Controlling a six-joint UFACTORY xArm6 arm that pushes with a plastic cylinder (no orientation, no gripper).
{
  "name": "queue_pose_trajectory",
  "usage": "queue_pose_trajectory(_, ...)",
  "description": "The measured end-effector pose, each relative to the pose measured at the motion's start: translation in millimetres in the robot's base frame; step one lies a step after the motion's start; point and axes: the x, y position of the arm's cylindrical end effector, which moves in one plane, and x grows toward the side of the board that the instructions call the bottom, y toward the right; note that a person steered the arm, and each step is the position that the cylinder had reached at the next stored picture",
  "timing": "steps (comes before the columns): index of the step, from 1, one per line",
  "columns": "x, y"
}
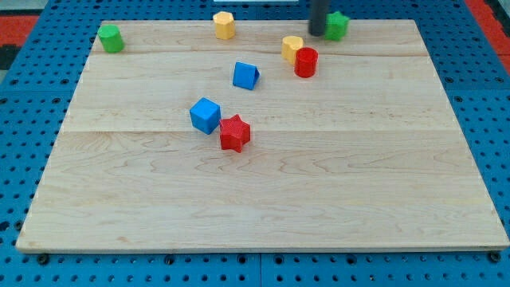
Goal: Push the green circle slightly up
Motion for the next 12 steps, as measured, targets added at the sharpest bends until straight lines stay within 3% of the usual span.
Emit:
queue_pose_trajectory(1, 5, -26)
queue_pose_trajectory(2, -18, -93)
queue_pose_trajectory(3, -26, -100)
queue_pose_trajectory(4, -25, -160)
queue_pose_trajectory(6, 38, -184)
queue_pose_trajectory(7, 46, -280)
queue_pose_trajectory(8, 41, -328)
queue_pose_trajectory(9, 63, -352)
queue_pose_trajectory(10, 27, -369)
queue_pose_trajectory(12, 49, -361)
